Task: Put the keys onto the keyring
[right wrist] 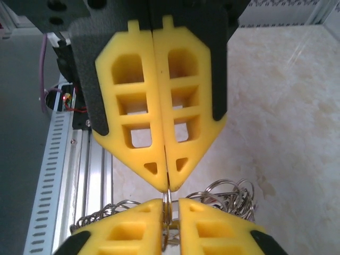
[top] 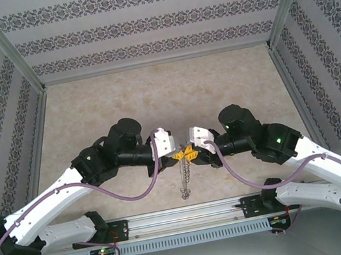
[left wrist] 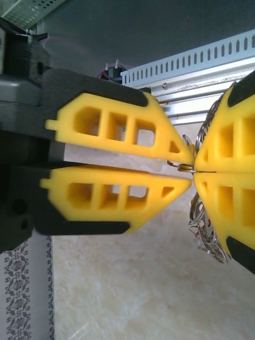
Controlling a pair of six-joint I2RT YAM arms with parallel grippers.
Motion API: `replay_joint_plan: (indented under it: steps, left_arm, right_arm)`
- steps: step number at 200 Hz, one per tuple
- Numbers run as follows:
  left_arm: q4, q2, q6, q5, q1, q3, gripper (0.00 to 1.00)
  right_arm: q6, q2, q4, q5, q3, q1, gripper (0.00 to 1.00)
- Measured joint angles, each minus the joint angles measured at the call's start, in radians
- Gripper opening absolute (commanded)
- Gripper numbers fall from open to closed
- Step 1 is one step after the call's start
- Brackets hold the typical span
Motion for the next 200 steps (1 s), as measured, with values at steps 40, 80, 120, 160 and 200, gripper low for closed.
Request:
replay_joint_plan:
  steps: [40,80,120,160,200]
  left_arm:
    - [0.047,-0.001,-0.026,0.042,0.006,-0.037,0.00]
    - [0.082,-0.020,-0.047,0.067,0.022,-0.061,0.00]
    - [0.093,-0.037,-0.054,0.074,0.034,-0.075,0.00]
    - [0.109,-0.049,-0.062,0.076,0.048,-0.076,0.00]
    - [0.130,-0.054,-0.073,0.088,0.054,-0.084,0.00]
  right_arm:
    - [0.018,-0.009,0.034,-0.003,-0.005,0.000,0.19]
    - [0.027,-0.005,0.058,-0.003,-0.005,0.000,0.22]
    - [0.051,-0.024,0.079,0.003,-0.034,0.000,0.32]
    - [0.097,-0.076,0.081,0.004,-0.080,0.000,0.35]
    - [0.123,-0.060,0.087,0.005,-0.085,0.000,0.35]
